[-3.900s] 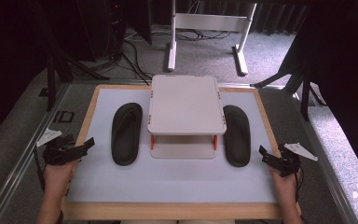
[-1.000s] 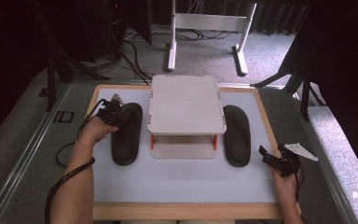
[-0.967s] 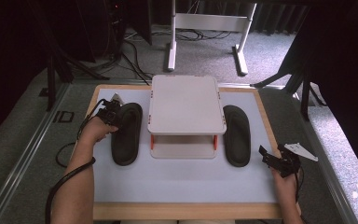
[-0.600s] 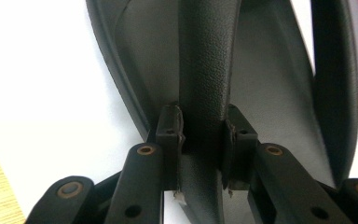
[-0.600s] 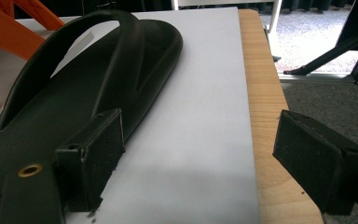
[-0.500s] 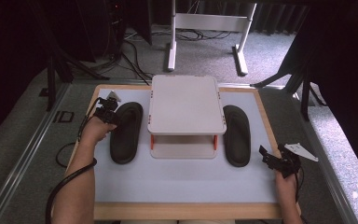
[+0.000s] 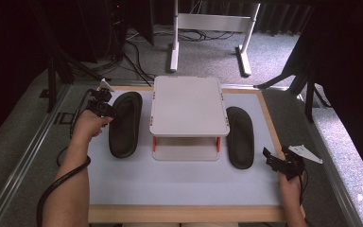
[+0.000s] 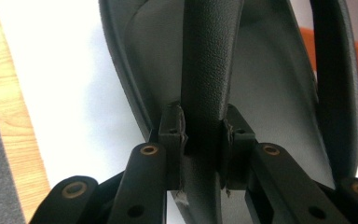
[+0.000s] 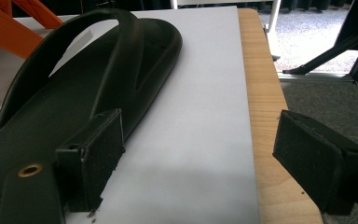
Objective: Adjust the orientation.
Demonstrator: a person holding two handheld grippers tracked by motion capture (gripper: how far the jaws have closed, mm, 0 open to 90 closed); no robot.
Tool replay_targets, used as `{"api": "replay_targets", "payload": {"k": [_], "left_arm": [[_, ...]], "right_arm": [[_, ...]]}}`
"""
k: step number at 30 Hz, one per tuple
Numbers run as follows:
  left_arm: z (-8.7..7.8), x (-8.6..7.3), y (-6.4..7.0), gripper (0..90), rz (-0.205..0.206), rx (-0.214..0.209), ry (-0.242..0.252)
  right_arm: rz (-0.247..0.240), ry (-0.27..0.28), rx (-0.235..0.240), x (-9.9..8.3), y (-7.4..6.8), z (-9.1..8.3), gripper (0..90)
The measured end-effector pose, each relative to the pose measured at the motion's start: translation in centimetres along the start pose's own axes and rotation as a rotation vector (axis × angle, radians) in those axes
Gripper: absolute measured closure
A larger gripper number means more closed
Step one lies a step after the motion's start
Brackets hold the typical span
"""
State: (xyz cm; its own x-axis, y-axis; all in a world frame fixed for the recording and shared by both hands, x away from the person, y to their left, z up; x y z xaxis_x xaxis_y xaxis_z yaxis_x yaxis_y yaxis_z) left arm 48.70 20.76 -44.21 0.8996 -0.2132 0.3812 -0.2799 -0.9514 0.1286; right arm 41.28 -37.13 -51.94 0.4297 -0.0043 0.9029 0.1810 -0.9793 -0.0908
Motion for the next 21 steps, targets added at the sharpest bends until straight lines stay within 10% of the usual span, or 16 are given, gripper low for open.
{"api": "replay_targets", "payload": {"k": [14, 21], "left_arm": [[-7.0, 2.6, 1.8, 75.1, 0.023, 0.021, 0.072], [-9.0, 3.8, 3.7, 75.0, 0.021, -0.033, 0.095]], "right_arm": [[0.009, 0.0, 0.003, 0.0, 0.1, 0.0, 15.4], [0.01, 0.001, 0.004, 0.0, 0.1, 0.0, 15.4]]}}
Point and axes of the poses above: each handheld gripper's, and its own axes: z roughly forward along the jaws, x roughly out of its top, y roughly to its right, the point moved 10 cm from there along z, roughly forward along the jaws
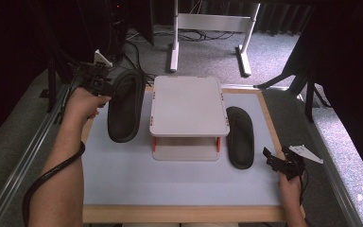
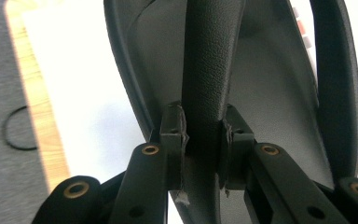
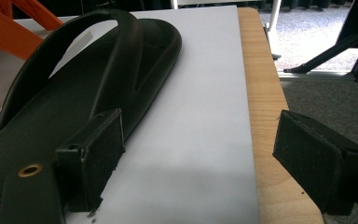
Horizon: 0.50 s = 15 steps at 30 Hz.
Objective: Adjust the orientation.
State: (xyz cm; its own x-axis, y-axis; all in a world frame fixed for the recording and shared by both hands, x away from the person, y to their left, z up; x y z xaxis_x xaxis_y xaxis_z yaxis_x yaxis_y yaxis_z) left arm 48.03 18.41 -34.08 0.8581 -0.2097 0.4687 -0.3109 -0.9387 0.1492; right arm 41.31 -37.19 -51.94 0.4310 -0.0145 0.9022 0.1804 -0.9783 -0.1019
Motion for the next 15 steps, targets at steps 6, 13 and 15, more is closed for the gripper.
{"api": "replay_targets", "payload": {"k": [6, 13, 15], "left_arm": [[-0.5, 1.4, 2.0, 75.0, 0.014, 0.003, 0.007], [0.5, 2.8, 4.7, 75.0, 0.006, 0.004, 0.009], [0.9, 3.1, 5.5, 75.0, 0.013, -0.007, 0.0]], "right_arm": [[-0.001, -0.001, 0.0, 0.0, 0.0, 0.0, 15.4], [0.007, -0.001, 0.004, 0.0, 0.0, 0.0, 15.5], [0.009, -0.001, 0.003, 0.0, 0.1, 0.0, 15.5]]}}
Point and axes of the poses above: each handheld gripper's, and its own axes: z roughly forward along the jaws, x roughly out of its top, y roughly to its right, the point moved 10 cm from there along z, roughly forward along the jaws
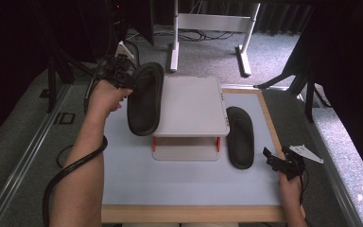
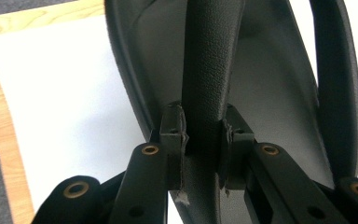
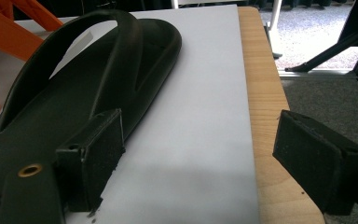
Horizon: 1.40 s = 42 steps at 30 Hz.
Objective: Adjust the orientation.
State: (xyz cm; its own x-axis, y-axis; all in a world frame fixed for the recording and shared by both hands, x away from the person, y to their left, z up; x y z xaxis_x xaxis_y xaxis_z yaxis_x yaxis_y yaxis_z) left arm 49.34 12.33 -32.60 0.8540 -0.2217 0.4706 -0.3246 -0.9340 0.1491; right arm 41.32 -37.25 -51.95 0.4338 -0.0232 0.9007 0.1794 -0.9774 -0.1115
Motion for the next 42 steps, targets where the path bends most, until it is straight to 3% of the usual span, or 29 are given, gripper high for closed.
{"api": "replay_targets", "payload": {"k": [7, 12, 18, 23, 27, 31, 42], "left_arm": [[1.3, 0.9, 2.8, 75.0, 0.007, -0.031, -0.023], [2.1, 1.6, 4.6, 74.9, -0.018, -0.051, -0.02], [3.4, 1.9, 5.9, 74.8, -0.027, -0.052, -0.041], [4.0, 1.9, 6.2, 74.6, -0.031, -0.03, -0.049], [4.1, 2.0, 6.5, 72.0, 0.013, -0.012, -0.048], [3.8, 2.0, 6.6, 59.0, 0.058, -0.008, -0.034], [1.0, 1.9, 5.9, 56.4, 0.089, -0.072, 0.053]], "right_arm": [[0.0, 0.0, 0.002, 0.0, 0.0, 0.0, 15.4], [0.004, 0.001, 0.006, 0.0, 0.0, 0.0, 15.4], [0.005, 0.001, 0.008, 0.0, 0.0, 0.0, 15.4], [0.004, 0.002, 0.008, 0.0, 0.0, 0.0, 15.4], [0.003, 0.0, 0.008, 0.0, 0.0, 0.0, 15.4], [0.005, 0.003, 0.01, 0.0, 0.0, 0.0, 15.4], [0.0, 0.003, 0.008, 0.0, 0.0, -0.1, 15.4]]}}
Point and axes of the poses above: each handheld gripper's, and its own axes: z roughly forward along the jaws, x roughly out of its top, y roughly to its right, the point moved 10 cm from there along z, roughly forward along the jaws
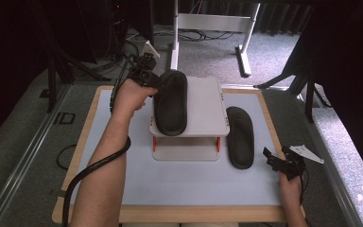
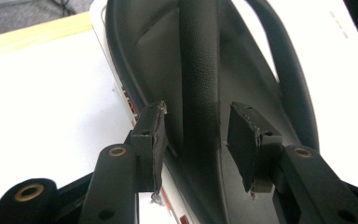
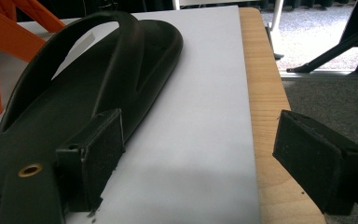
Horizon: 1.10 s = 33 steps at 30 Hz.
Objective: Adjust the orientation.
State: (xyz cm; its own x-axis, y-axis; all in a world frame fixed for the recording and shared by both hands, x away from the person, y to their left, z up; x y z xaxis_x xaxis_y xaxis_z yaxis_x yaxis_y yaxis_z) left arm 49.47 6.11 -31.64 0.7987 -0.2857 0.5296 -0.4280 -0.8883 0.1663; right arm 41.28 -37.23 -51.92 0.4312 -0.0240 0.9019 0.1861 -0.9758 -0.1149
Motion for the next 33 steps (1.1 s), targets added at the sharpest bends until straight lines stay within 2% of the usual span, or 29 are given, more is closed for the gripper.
{"api": "replay_targets", "payload": {"k": [2, 4, 8, 10, 11, 13, 17, 20, 24, 27, 28, 30, 32, 33], "left_arm": [[-0.3, -0.2, -0.3, 56.4, -0.008, -0.026, 0.025], [-0.4, -0.6, -0.8, 57.4, 0.004, -0.019, 0.02], [-1.1, -1.3, -1.3, 57.4, 0.005, -0.049, 0.048], [-1.4, -1.6, -1.7, 57.4, 0.013, -0.044, 0.065], [-1.5, -1.8, -1.8, 57.4, 0.008, -0.056, 0.072], [-1.5, -2.3, -2.2, 57.4, 0.018, -0.051, 0.073], [-1.5, -3.0, -2.7, 57.4, 0.026, -0.087, 0.12], [-1.4, -4.0, -3.4, 57.4, 0.027, -0.095, 0.141], [-0.9, -5.3, -4.7, 57.4, 0.013, -0.083, 0.158], [-0.7, -6.1, -5.7, 57.5, 0.015, -0.064, 0.19], [-0.6, -6.4, -5.9, 57.4, 0.014, -0.074, 0.202], [-0.5, -7.0, -6.4, 57.4, 0.019, -0.062, 0.222], [-0.3, -7.6, -6.6, 57.5, 0.012, -0.086, 0.244], [-0.2, -7.9, -6.8, 57.5, 0.018, -0.07, 0.251]], "right_arm": [[0.001, -0.002, -0.001, 0.0, 0.0, 0.0, 15.5], [0.0, -0.001, -0.002, 0.0, 0.0, 0.0, 15.4], [0.004, 0.0, -0.001, 0.0, 0.0, 0.0, 15.4], [0.004, -0.001, 0.0, 0.0, 0.0, 0.0, 15.4], [0.003, -0.002, -0.002, 0.0, 0.0, 0.0, 15.4], [0.001, -0.002, -0.002, 0.0, 0.0, 0.0, 15.5], [0.003, -0.001, -0.001, 0.0, 0.0, 0.0, 15.4], [0.002, -0.001, -0.002, 0.0, 0.0, 0.0, 15.4], [0.0, -0.003, -0.002, 0.0, 0.0, 0.0, 15.4], [0.0, -0.003, -0.001, 0.0, 0.0, 0.0, 15.4], [-0.001, -0.002, -0.002, 0.0, 0.0, 0.0, 15.4], [-0.003, -0.002, -0.002, 0.0, 0.0, 0.0, 15.4], [-0.002, -0.003, -0.001, 0.0, 0.0, 0.0, 15.5], [-0.002, -0.003, -0.001, 0.0, -0.1, 0.0, 15.5]]}}
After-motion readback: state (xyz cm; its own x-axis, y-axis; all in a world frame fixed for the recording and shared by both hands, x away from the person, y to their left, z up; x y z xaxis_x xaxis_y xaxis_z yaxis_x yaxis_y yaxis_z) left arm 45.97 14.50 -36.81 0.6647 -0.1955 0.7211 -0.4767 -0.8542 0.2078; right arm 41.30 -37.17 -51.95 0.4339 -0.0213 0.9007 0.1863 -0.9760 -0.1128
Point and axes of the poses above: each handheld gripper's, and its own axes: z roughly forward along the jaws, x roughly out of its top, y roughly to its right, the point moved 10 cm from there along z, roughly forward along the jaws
